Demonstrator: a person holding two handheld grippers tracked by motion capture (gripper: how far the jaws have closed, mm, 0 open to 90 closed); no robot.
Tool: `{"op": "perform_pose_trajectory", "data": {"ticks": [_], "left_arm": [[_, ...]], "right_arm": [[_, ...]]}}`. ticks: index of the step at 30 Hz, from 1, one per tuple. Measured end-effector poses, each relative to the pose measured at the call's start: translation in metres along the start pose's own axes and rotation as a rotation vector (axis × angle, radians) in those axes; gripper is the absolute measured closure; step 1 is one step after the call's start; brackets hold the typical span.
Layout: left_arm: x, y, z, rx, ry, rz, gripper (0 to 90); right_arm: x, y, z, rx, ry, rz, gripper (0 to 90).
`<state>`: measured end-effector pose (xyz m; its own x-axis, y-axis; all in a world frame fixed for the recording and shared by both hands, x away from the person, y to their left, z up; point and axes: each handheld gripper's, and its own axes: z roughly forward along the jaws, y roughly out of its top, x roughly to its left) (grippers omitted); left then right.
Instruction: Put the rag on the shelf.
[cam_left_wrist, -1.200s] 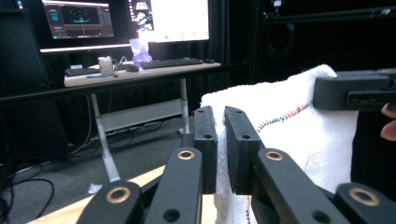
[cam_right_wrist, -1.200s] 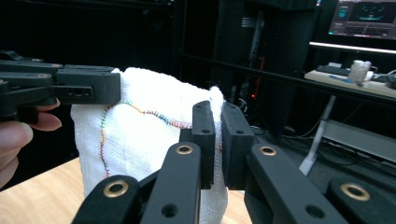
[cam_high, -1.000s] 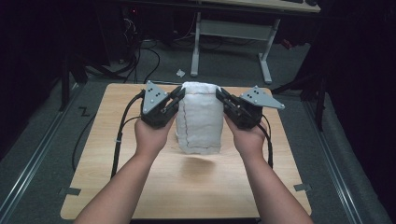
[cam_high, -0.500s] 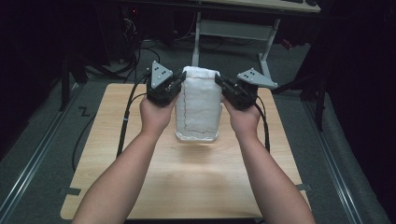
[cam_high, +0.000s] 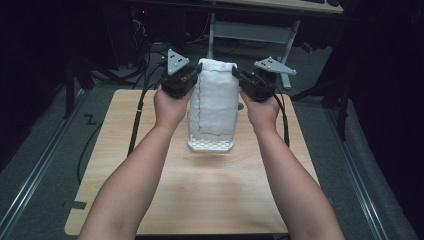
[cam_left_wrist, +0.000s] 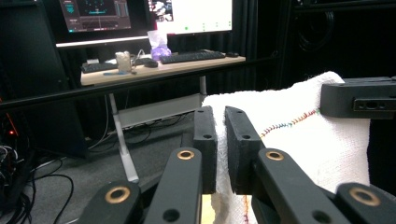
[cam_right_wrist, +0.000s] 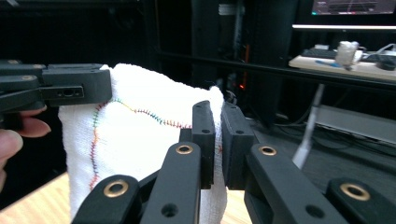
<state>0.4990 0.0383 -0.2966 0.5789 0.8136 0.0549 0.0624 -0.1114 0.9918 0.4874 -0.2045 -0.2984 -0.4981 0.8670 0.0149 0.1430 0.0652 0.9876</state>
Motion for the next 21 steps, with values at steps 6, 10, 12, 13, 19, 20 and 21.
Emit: {"op": "perform_pose_trajectory", "data": {"ticks": [6, 10, 12, 13, 19, 20, 21], "left_arm": [[0.007, -0.007, 0.016, 0.035, 0.031, -0.009, 83.6], [0.014, -0.016, 0.028, 0.076, 0.046, -0.023, 83.4], [0.016, -0.019, 0.033, 0.094, 0.048, -0.025, 83.2], [0.018, -0.021, 0.036, 0.105, 0.047, -0.025, 83.1], [0.023, -0.036, 0.049, 0.158, 0.024, -0.052, 82.7], [0.024, -0.039, 0.051, 0.164, 0.023, -0.057, 82.6], [0.024, -0.041, 0.053, 0.177, 0.021, -0.062, 82.6]], "right_arm": [[-0.005, 0.001, 0.014, 0.041, -0.01, -0.019, 85.9], [-0.005, -0.002, 0.024, 0.069, -0.019, -0.031, 85.9], [-0.007, -0.006, 0.03, 0.084, -0.018, -0.027, 85.9], [-0.007, -0.007, 0.031, 0.088, -0.018, -0.029, 85.9], [-0.016, -0.026, 0.047, 0.153, -0.023, -0.026, 85.8], [-0.018, -0.028, 0.048, 0.163, -0.024, -0.022, 85.7], [-0.018, -0.028, 0.048, 0.163, -0.024, -0.022, 85.7]]}}
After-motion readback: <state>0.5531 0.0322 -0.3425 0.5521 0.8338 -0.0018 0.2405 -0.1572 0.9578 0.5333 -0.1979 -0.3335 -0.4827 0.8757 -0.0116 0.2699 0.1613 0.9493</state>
